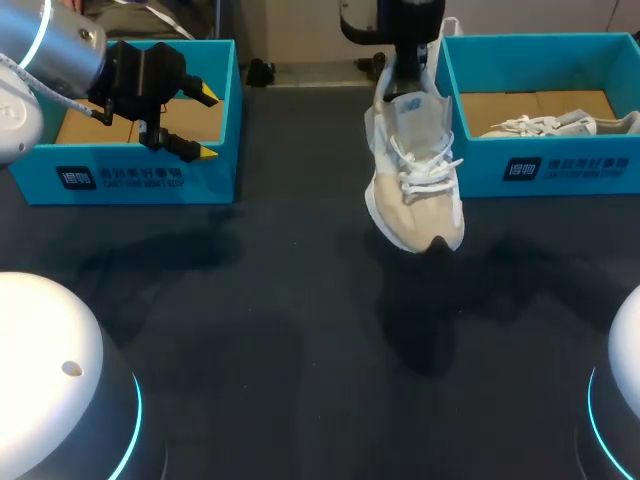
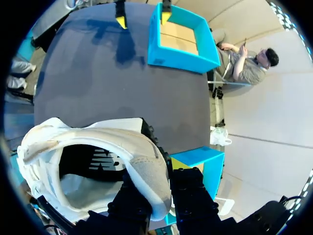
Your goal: Take the shoe out of the shoebox, open the shoe tongue, remove and reinsert the insole, then place the shoe into the shoebox
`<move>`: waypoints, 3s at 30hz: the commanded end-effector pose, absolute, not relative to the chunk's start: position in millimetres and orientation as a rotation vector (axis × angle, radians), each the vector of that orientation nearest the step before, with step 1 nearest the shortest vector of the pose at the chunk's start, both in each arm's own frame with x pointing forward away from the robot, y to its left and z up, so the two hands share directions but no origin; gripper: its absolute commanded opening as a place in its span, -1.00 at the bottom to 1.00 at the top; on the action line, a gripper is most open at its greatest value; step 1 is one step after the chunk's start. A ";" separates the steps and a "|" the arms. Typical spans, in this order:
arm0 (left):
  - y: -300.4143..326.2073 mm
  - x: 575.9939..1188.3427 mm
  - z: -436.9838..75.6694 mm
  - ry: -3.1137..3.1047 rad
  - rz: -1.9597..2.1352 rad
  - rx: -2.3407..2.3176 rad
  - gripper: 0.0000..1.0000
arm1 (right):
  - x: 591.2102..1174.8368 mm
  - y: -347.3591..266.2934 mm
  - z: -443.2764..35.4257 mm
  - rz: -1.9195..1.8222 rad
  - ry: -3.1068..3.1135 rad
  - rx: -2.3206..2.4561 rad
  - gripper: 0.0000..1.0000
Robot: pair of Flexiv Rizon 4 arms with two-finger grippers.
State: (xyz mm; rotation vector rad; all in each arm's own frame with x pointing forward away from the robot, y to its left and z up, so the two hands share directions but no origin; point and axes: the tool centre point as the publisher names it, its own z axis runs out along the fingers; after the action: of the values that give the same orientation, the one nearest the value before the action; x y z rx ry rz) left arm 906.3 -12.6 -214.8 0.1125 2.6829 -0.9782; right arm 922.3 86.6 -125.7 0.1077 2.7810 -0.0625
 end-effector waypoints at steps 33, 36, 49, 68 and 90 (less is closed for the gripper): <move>-12.6 906.7 -214.4 2.686 -0.975 0.114 1.00 | 1075.8 -126.3 -130.3 -0.235 2.823 -0.081 -1.00; -12.6 906.7 -214.4 2.686 -0.975 0.114 1.00 | 1075.8 -126.3 -130.3 -0.235 2.823 -0.081 -1.00; -12.6 906.7 -214.4 2.686 -0.975 0.114 1.00 | 1078.8 -132.4 -131.8 -0.218 2.825 -0.040 -1.00; -12.6 906.7 -214.4 2.686 -0.975 0.114 1.00 | 1165.7 -243.5 -158.1 -0.330 2.851 -0.050 -1.00; -12.6 906.7 -214.4 2.686 -0.975 0.114 1.00 | 1177.6 -319.2 -172.5 -0.277 2.641 0.979 -1.00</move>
State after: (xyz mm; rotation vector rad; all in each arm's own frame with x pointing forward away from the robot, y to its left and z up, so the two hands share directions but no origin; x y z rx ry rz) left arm 906.3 -12.7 -214.8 0.1127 2.6829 -0.9783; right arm 1184.3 -319.3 -177.9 0.7086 2.7570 -0.3342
